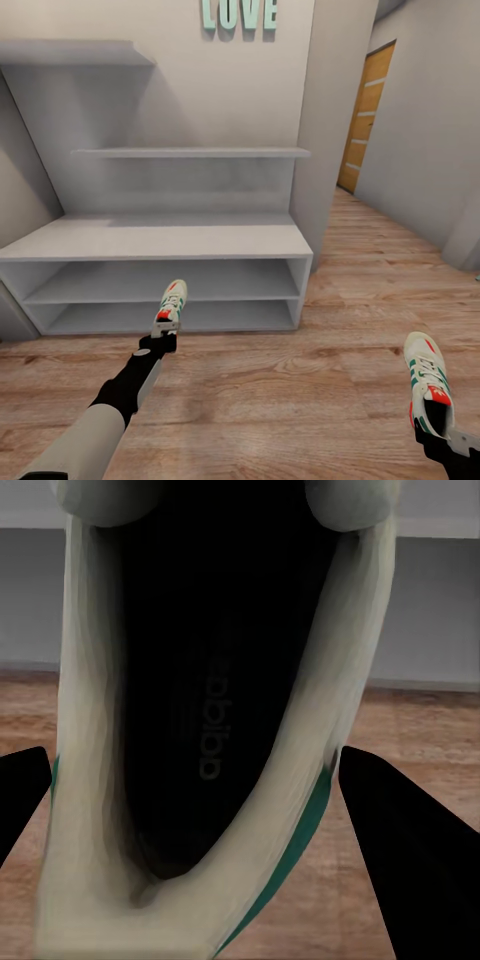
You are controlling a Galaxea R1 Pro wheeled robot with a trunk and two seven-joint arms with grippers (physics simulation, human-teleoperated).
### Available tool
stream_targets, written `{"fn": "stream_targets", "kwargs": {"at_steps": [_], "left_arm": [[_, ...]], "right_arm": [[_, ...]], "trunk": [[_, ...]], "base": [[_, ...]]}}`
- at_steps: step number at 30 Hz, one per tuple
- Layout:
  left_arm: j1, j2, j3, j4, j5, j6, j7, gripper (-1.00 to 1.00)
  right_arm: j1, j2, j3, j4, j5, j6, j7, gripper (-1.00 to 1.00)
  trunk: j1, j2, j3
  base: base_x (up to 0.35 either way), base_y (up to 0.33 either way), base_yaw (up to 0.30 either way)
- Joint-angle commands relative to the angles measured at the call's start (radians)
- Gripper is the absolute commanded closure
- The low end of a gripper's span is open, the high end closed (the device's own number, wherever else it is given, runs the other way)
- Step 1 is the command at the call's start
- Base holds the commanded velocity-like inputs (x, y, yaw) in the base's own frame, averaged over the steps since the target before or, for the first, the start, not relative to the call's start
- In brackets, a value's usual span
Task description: Pick up the two gym shoes and the two sandals from the corridor floor and place them onto the hallstand (shoe rack) in the corridor, making sure they are on the rack and not on the floor. Arrange them so the two gym shoes are next to each other and the two sandals are next to each other.
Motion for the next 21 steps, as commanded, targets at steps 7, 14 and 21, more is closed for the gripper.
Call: {"fn": "stream_targets", "kwargs": {"at_steps": [7,14,21], "left_arm": [[0.003,0.000,0.001,0.001,0.008,0.004,0.008,1.00],[0.007,0.001,0.001,0.001,0.011,0.003,0.009,1.00],[0.009,0.002,0.001,0.001,0.012,0.001,0.008,1.00]], "right_arm": [[0.000,-0.001,0.002,0.001,-0.010,-0.004,-0.001,1.00],[0.000,-0.001,0.002,0.001,-0.010,-0.004,-0.001,1.00],[0.000,-0.001,0.002,0.001,-0.010,-0.004,-0.001,1.00]], "trunk": [[0.000,0.000,-0.001],[0.000,0.000,-0.001],[0.000,0.000,-0.001]], "base": [[0.294,0.000,0.000],[0.334,0.000,0.000],[0.337,0.000,0.000]]}}
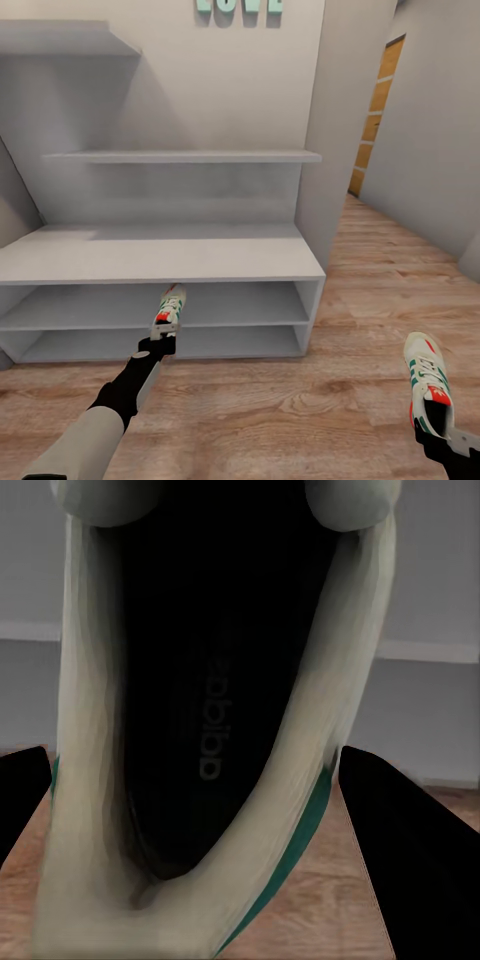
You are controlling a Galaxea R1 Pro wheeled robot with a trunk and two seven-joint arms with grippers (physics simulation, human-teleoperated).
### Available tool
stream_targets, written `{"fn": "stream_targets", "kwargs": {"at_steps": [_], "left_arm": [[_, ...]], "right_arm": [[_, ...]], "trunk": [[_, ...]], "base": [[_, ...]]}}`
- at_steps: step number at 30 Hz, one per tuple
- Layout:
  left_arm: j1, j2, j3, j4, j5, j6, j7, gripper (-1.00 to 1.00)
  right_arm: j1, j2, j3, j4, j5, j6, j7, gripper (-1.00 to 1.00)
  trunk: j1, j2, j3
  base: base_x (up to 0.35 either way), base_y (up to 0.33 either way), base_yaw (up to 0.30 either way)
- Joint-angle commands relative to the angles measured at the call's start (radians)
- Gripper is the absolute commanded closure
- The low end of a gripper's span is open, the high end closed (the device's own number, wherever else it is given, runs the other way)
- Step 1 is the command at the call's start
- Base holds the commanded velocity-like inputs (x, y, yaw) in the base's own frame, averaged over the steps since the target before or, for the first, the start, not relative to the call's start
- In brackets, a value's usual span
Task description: Pick up the two gym shoes and the two sandals from the corridor floor and place them onto the hallstand (shoe rack) in the corridor, making sure they are on the rack and not on the floor. Arrange them so the two gym shoes are next to each other and the two sandals are next to each other.
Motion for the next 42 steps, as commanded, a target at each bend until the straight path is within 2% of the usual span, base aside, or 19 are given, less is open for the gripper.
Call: {"fn": "stream_targets", "kwargs": {"at_steps": [1,8,28,42], "left_arm": [[0.000,0.000,-0.001,-0.002,0.004,0.005,0.004,1.00],[-0.001,0.000,-0.001,-0.002,0.004,0.005,0.004,1.00],[-0.001,0.000,0.000,-0.002,0.004,-0.005,0.004,1.00],[-0.001,0.000,0.000,-0.002,0.004,-0.007,0.004,1.00]], "right_arm": [[0.000,-0.001,0.002,0.001,-0.010,-0.004,-0.001,1.00],[0.000,0.000,0.002,0.002,-0.010,-0.003,-0.001,1.00],[0.000,0.000,0.002,0.002,-0.010,-0.002,-0.001,1.00],[0.000,0.000,0.002,0.002,-0.009,-0.002,-0.001,1.00]], "trunk": [[0.000,0.000,-0.001],[0.000,0.000,-0.001],[0.000,0.000,-0.001],[0.000,0.000,-0.001]], "base": [[0.337,0.000,0.000],[0.289,0.000,0.000],[0.098,0.000,0.000],[0.250,0.000,0.000]]}}
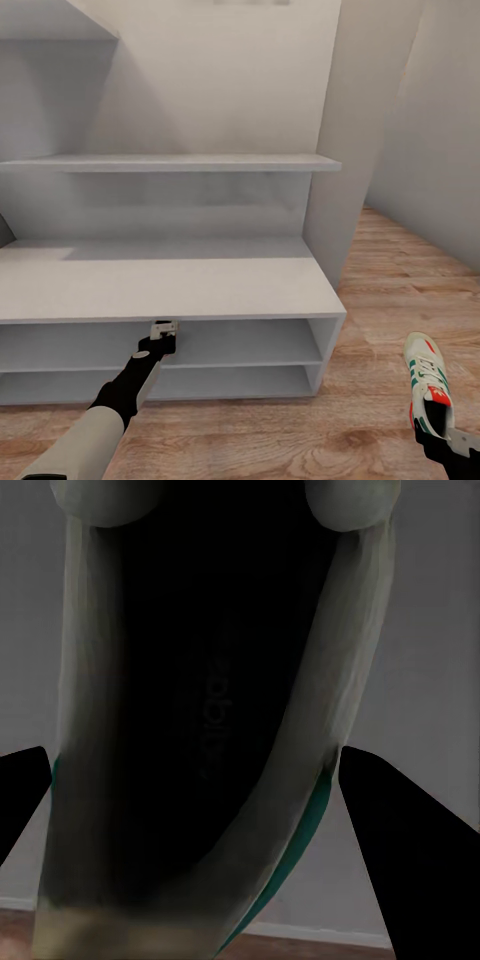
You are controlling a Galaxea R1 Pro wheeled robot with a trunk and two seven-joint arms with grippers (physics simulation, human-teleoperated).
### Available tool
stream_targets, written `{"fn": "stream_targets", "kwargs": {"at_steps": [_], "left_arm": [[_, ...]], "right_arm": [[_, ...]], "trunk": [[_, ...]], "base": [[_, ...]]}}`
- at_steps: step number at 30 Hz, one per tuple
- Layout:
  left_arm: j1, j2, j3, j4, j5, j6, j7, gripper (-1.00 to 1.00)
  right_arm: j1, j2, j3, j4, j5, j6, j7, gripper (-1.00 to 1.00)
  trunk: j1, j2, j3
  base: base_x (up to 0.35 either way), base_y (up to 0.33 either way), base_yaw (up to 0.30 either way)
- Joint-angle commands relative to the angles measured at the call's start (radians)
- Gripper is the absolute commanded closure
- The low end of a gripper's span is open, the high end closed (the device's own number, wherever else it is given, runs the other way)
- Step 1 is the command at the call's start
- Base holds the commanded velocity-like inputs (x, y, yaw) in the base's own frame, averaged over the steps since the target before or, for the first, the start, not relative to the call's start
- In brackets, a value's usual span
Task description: Pick up the two gym shoes and the two sandals from the corridor floor and place them onto the hallstand (shoe rack) in the corridor, making sure they are on the rack and not on the floor. Arrange them so the two gym shoes are next to each other and the two sandals are next to each other.
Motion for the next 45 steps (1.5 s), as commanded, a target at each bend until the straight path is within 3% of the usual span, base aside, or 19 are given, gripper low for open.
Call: {"fn": "stream_targets", "kwargs": {"at_steps": [1,33,34,45], "left_arm": [[0.000,0.000,-0.001,-0.002,0.005,0.005,0.004,1.00],[0.000,0.001,-0.001,0.028,0.004,0.004,0.003,1.00],[0.000,0.001,-0.001,0.028,0.003,0.004,0.004,-1.00],[0.001,0.002,-0.001,0.027,0.005,0.002,0.004,-1.00]], "right_arm": [[0.000,-0.001,0.002,0.001,-0.010,-0.004,-0.001,1.00],[0.000,-0.001,0.002,0.001,-0.011,-0.004,-0.001,1.00],[0.000,0.000,0.002,0.001,-0.011,-0.004,-0.001,1.00],[0.000,0.000,0.002,0.001,-0.011,-0.004,-0.001,1.00]], "trunk": [[0.000,0.000,-0.001],[0.000,0.000,-0.001],[0.000,0.000,-0.001],[0.000,0.000,-0.001]], "base": [[0.047,0.000,0.000],[0.002,0.000,0.000],[0.000,0.000,0.000],[0.000,0.000,0.000]]}}
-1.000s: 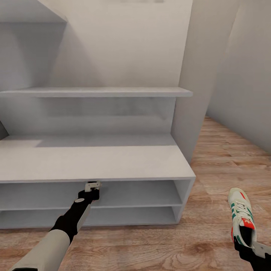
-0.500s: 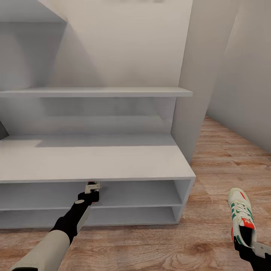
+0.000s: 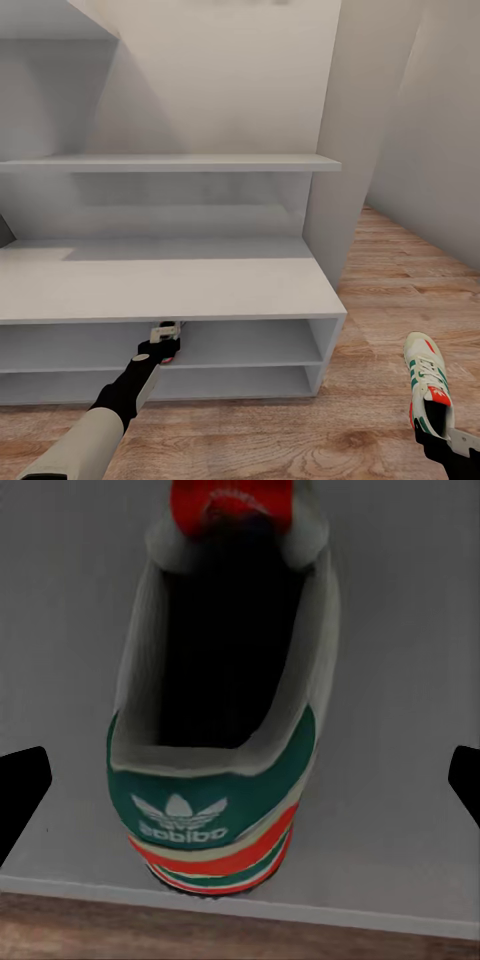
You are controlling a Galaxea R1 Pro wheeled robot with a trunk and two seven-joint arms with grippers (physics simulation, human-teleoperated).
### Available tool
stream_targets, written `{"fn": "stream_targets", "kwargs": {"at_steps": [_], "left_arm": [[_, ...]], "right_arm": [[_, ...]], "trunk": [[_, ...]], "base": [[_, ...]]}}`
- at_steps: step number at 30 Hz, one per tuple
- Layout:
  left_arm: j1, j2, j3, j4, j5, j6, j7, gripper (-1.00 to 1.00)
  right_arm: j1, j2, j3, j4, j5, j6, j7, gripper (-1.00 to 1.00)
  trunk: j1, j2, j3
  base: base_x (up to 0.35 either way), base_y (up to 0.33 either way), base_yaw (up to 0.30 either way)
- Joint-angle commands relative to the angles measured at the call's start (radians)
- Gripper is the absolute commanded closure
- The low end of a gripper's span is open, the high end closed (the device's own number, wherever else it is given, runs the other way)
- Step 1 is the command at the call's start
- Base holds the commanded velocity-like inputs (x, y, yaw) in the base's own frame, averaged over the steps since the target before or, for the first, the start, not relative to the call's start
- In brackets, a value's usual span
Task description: Pick up the two gym shoes and the two sandals from the corridor floor and place them onto the hallstand (shoe rack) in the corridor, making sure they are on the rack and not on the floor. Arrange them so the two gym shoes are next to each other and the two sandals are next to each other.
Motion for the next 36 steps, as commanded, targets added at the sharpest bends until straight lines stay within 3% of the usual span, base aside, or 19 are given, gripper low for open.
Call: {"fn": "stream_targets", "kwargs": {"at_steps": [1,7,19,26,33,36], "left_arm": [[0.000,0.000,-0.001,-0.002,0.005,0.005,0.004,-1.00],[0.000,0.001,-0.001,-0.003,0.004,0.005,0.004,-1.00],[0.001,0.003,0.000,-0.004,0.005,0.003,0.004,-1.00],[0.009,0.011,0.001,-0.002,0.008,-0.067,-0.006,-1.00],[0.082,0.015,0.001,-0.009,0.007,-0.115,-0.012,-1.00],[0.145,0.019,0.001,-0.011,0.007,-0.188,-0.028,-1.00]], "right_arm": [[0.000,0.000,0.002,0.001,-0.010,-0.004,-0.001,1.00],[0.000,0.000,0.002,0.001,-0.010,-0.004,-0.001,1.00],[0.000,0.000,0.002,0.001,-0.010,-0.004,-0.001,1.00],[0.000,0.000,0.003,0.003,-0.009,-0.004,-0.001,1.00],[0.000,0.000,0.004,0.023,-0.009,-0.004,-0.001,1.00],[0.000,0.000,0.004,0.025,-0.009,-0.005,-0.001,1.00]], "trunk": [[0.000,0.000,-0.001],[0.000,0.000,-0.001],[0.000,0.000,-0.001],[0.000,0.000,-0.001],[0.000,0.000,-0.001],[0.000,0.000,-0.001]], "base": [[0.000,0.000,0.000],[-0.113,0.000,0.000],[-0.315,0.013,0.000],[-0.235,0.191,0.000],[-0.021,0.301,0.000],[-0.001,0.310,0.000]]}}
